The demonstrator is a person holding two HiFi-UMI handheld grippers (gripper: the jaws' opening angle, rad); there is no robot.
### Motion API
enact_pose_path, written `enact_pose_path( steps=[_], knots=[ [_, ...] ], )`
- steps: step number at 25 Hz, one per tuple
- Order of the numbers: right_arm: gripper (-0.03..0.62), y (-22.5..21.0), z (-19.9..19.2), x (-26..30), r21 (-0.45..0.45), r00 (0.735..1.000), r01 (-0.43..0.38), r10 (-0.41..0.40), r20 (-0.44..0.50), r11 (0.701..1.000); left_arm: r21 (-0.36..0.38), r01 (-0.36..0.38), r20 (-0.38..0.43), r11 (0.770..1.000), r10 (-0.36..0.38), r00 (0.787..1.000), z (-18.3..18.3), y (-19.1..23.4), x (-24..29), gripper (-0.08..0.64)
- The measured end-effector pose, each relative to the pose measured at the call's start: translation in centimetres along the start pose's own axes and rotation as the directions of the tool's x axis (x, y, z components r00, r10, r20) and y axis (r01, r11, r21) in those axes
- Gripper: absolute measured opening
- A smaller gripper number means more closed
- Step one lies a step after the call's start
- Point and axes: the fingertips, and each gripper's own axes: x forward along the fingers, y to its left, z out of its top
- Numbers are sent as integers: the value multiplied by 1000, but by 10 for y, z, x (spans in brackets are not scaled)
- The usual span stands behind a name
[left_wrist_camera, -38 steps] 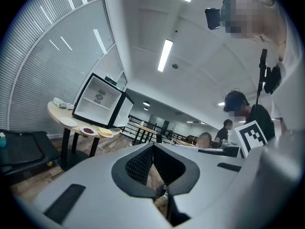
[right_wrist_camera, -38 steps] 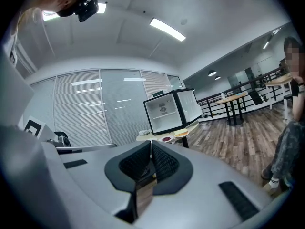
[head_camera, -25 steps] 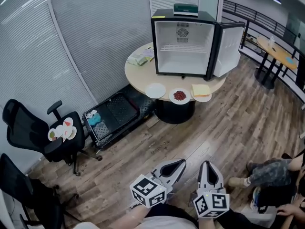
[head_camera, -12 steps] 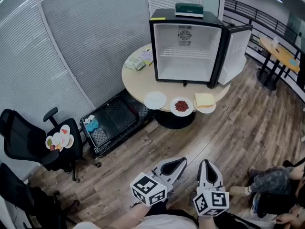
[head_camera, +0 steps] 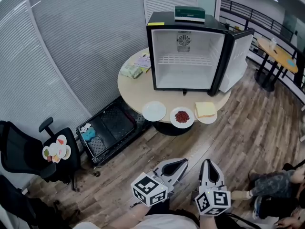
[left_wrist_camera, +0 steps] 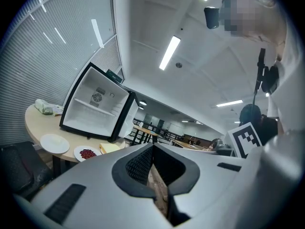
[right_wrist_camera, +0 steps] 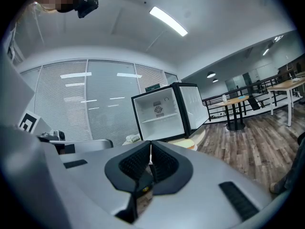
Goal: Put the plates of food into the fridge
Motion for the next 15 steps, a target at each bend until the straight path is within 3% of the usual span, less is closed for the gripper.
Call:
enact_pose_path(
  steps=[4, 15],
  knots=[
    [9, 6, 0, 21, 11, 1000, 4, -4, 8, 1000, 18, 15, -11, 1000, -15, 1000, 5, 15, 2, 5],
    [9, 8, -17, 30, 26, 999, 34, -33, -17, 999, -39, 7, -31, 999, -8, 999, -6, 36, -5, 5]
  ],
)
